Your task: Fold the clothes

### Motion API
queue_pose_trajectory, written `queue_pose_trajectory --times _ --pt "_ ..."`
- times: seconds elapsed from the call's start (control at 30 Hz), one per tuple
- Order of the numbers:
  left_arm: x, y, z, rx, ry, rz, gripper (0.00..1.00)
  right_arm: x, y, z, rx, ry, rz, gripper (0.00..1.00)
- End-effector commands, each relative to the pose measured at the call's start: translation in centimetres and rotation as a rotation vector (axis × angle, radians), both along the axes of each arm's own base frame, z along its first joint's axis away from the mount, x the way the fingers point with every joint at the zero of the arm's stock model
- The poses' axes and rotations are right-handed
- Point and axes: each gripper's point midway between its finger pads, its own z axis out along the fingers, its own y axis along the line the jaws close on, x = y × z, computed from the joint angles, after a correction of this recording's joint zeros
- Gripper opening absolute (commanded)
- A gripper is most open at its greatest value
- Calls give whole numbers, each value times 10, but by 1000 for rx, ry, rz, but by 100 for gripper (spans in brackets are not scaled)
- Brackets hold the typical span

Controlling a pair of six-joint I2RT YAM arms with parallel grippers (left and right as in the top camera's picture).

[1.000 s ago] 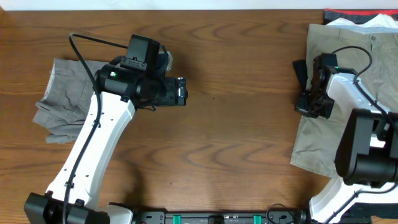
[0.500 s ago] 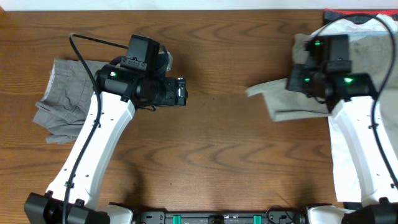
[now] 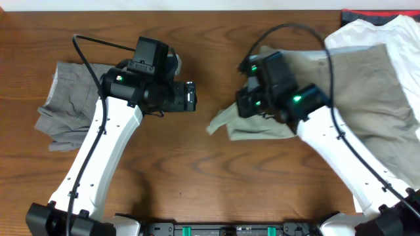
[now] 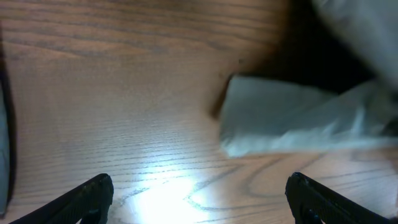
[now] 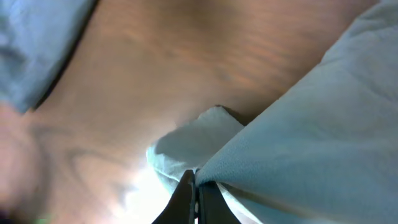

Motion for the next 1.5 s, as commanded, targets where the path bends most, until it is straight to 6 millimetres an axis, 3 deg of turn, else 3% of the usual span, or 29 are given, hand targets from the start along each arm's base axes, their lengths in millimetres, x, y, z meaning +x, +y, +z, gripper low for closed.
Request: queue_pose_trajectory --times 0.0,0.37,0.47,0.53,0.67,0.87,1.1,1.37,1.47 --pt "5 6 5 39 -31 8 91 -20 29 3 13 -3 99 3" --pt "6 10 4 59 -37 17 91 -3 12 2 -79 -79 20 8" --pt "6 10 4 59 -36 17 91 -3 11 2 -96 -88 34 32" --pt "7 9 5 58 -39 17 91 2 5 2 -112 -102 9 38" --pt "19 -7 14 -13 -99 -11 91 22 -18 5 -110 -112 -153 43" --pt "49 -51 22 -133 -218 -128 90 45 -77 0 -78 -33 -421 48" --pt "99 -88 -31 -149 -246 -167 82 43 -118 -10 -111 41 -470 45" --pt "164 -115 -88 -219 -345 -116 79 32 -123 -18 -145 92 -468 47" --pt "170 -128 -106 -275 -339 -126 76 31 -123 -19 -126 106 -507 27"
